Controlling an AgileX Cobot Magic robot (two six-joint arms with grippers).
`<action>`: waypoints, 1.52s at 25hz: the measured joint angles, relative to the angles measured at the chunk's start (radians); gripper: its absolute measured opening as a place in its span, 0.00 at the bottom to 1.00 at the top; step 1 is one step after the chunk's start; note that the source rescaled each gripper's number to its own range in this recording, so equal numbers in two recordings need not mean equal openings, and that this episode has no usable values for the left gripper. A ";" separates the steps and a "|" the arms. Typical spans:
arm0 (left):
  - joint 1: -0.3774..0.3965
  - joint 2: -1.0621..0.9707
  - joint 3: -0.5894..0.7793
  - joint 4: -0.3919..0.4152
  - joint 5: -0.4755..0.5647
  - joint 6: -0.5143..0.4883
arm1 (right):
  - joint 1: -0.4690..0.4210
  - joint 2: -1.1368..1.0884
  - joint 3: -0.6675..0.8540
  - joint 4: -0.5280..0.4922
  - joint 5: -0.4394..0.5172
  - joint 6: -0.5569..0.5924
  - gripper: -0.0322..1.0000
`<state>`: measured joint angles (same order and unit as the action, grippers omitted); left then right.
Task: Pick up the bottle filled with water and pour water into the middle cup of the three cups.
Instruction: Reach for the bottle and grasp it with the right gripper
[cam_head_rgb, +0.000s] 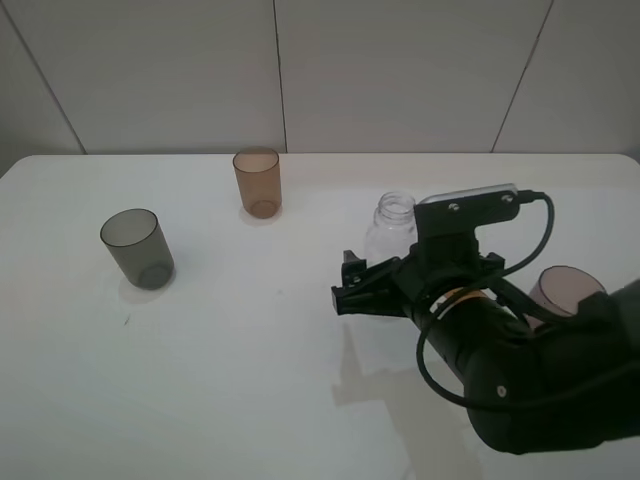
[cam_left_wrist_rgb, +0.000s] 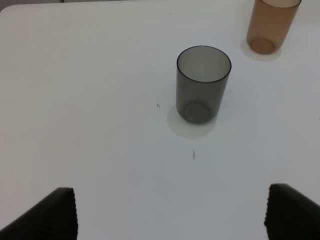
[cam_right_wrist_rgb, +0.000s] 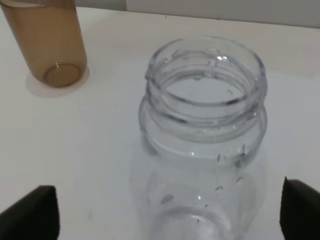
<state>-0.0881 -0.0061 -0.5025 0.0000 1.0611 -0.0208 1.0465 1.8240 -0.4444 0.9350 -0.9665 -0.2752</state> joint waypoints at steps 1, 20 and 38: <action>0.000 0.000 0.000 0.000 0.000 0.000 | 0.000 0.012 0.000 -0.002 -0.015 0.002 0.94; 0.000 0.000 0.000 0.000 0.000 0.000 | 0.000 0.131 -0.017 -0.011 -0.114 0.128 0.94; 0.000 0.000 0.000 0.000 0.000 0.000 | -0.015 0.190 -0.063 0.028 -0.154 0.131 0.94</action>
<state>-0.0881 -0.0061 -0.5025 0.0000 1.0611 -0.0208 1.0311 2.0136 -0.5073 0.9631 -1.1204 -0.1437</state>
